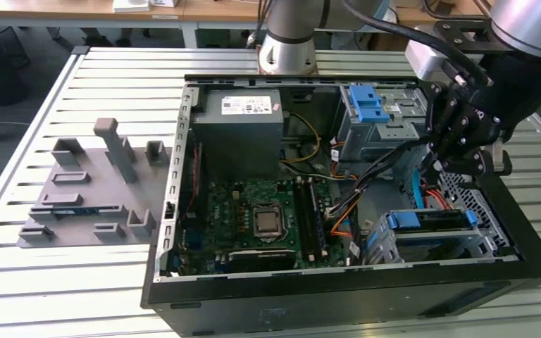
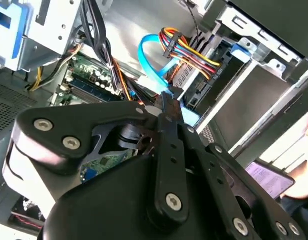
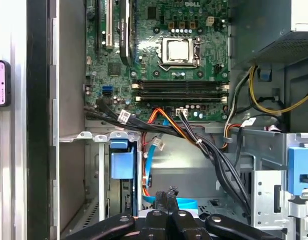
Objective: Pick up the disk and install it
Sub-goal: 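Insert the second disk wire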
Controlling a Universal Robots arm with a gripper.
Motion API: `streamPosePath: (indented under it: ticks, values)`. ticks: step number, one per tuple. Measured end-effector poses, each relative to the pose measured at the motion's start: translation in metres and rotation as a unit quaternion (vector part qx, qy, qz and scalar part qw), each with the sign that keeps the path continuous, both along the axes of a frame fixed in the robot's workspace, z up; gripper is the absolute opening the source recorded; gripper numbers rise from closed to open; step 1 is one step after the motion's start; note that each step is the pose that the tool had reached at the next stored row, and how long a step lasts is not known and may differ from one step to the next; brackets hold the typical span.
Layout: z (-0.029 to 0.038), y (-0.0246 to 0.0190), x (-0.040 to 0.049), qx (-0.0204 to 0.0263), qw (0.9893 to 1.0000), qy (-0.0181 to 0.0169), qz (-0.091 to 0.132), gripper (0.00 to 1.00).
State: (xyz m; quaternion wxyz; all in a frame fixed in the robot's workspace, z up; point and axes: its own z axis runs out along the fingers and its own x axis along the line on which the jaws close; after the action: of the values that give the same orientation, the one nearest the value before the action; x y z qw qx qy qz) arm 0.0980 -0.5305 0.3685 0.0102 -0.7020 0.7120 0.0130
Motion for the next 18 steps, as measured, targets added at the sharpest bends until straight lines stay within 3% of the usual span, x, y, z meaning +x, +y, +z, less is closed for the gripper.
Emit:
streamPosePath:
  ticks: [1,3,6,7,11,13,18]
  values:
    - [0.0000,0.0000,0.0000,-0.0017,1.0000,0.0000,0.000,0.11]
    - [0.0000,0.0000,0.0001,-0.0097,1.0000,0.0000,0.000,0.11]
    - [0.0000,0.0002,0.0000,-0.0333,0.9994,0.0000,0.000,0.12]
    - [0.0000,0.0002,0.0001,-0.0401,0.9992,0.0000,0.000,0.18]
    - [-0.0005,0.0003,0.0000,-0.0583,0.9983,0.0000,0.000,0.18]
    - [-0.0009,0.0003,0.0000,-0.0625,0.9980,0.0000,0.000,0.18]
    - [-0.0032,0.0004,0.0000,-0.0639,0.9980,-0.0002,0.000,0.19]
